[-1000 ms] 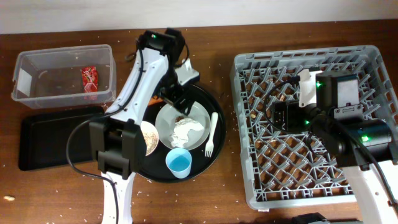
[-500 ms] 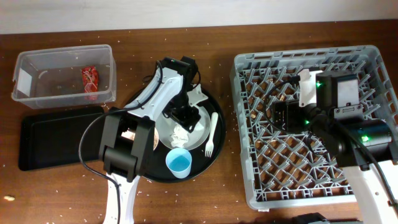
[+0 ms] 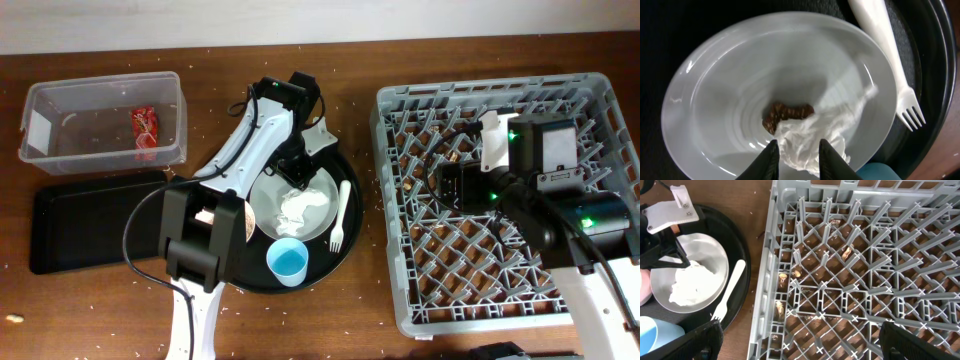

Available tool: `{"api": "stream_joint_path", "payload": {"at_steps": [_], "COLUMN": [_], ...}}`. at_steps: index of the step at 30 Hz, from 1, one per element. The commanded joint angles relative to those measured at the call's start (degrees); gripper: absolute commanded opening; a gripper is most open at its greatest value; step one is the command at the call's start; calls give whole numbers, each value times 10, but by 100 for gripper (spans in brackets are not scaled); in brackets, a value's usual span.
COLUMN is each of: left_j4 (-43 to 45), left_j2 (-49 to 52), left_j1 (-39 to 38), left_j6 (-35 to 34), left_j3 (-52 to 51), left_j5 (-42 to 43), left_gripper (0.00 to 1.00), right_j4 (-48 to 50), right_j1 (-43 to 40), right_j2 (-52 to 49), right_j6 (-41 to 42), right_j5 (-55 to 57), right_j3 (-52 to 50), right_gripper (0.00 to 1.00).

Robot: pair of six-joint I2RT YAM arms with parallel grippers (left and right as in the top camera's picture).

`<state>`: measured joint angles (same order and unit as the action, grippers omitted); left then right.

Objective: Sort waste into correct bins and load items into the dishwasher rack
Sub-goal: 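Move the left gripper back to the plate and grasp the tissue, then carry the white tissue left and release it into the clear bin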

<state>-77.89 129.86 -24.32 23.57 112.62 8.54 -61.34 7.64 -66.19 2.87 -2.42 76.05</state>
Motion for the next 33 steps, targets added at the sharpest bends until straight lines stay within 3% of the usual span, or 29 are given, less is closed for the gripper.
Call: {"api": "stream_joint_path", "payload": {"at_steps": [1,3,5,7,13,14,16,21,28,33], "left_j4": [0,-8,-11,-7,33,37,43,49,10,-54], "left_j2": [-4,-4,-4,-4,-4,-4,-4,-4,-6,-8], "left_j1": [-1,-1,-1,-1,-23,-25,-26,-25,-24,12], "left_j6": [5,5,5,5,31,31,31,31,26,22], "left_j3": [8,8,6,-3,-68,-72,-74,-74,-29,194], "left_j5": [7,7,7,7,11,10,11,6,0,-14], "left_gripper": [26,37,63,74,76,73,57,2,0,0], "right_j4": [0,1,1,0,0,0,0,0,0,2], "right_j1": [-2,-2,-2,-2,-2,-2,-2,-2,-2,-2], "right_j2": [0,-1,-3,-5,-11,-11,-13,-14,-14,-14], "right_j6": [6,6,6,6,6,6,6,6,6,5], "right_j5": [-1,-1,-1,-1,-1,-1,-1,-1,-1,2], "right_j3": [8,8,8,8,8,8,8,8,8,8], "right_gripper": [99,99,99,99,99,99,99,99,99,99]}}
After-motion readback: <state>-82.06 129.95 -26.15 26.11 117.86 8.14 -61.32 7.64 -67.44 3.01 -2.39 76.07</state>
